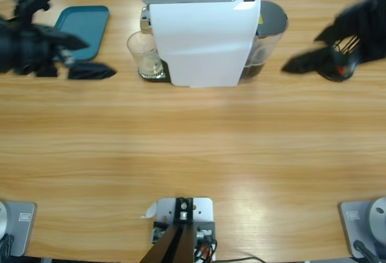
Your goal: Pour coffee
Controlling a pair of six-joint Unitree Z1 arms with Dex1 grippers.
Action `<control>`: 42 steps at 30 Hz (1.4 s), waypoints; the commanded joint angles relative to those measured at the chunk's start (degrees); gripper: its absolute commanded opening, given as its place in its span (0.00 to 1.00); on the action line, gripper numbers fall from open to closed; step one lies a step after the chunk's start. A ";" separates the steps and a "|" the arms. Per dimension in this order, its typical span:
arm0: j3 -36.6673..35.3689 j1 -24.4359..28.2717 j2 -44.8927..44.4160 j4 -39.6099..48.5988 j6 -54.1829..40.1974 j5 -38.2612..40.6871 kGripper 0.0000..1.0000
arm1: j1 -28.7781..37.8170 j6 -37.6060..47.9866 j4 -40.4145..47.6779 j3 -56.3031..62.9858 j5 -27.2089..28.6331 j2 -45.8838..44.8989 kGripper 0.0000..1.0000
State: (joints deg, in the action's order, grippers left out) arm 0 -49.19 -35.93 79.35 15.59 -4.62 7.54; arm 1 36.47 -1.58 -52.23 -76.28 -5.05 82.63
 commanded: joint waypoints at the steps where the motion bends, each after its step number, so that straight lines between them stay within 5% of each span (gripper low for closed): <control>1: 1.06 -0.28 -10.18 16.38 9.19 -2.92 0.96 | -2.46 1.99 -11.68 -21.00 1.61 12.77 0.19; 3: 1.62 -0.28 -10.39 18.60 9.04 -3.50 0.94 | -2.56 1.30 -13.74 -26.40 1.43 15.95 0.01; 11: 0.18 -0.28 -11.32 16.40 6.24 -3.44 0.93 | -5.00 -0.26 -17.27 -38.23 1.89 22.91 0.00; 18: 9.50 -0.31 -18.38 9.53 6.21 -1.67 0.94 | -5.18 -1.07 -17.31 -39.90 -0.68 25.83 0.00; 29: 12.10 -0.28 -18.58 4.55 5.33 -2.34 0.94 | -4.67 -1.32 -19.05 -43.04 -6.09 31.16 0.00; 42: 12.71 -0.30 -18.35 3.74 5.24 -2.83 0.94 | -5.36 -1.76 -19.42 -45.01 -3.16 32.04 0.00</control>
State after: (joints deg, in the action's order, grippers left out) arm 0 -38.46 -35.97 61.77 19.96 1.26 5.22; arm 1 32.33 -2.54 -71.03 -120.19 -10.03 111.34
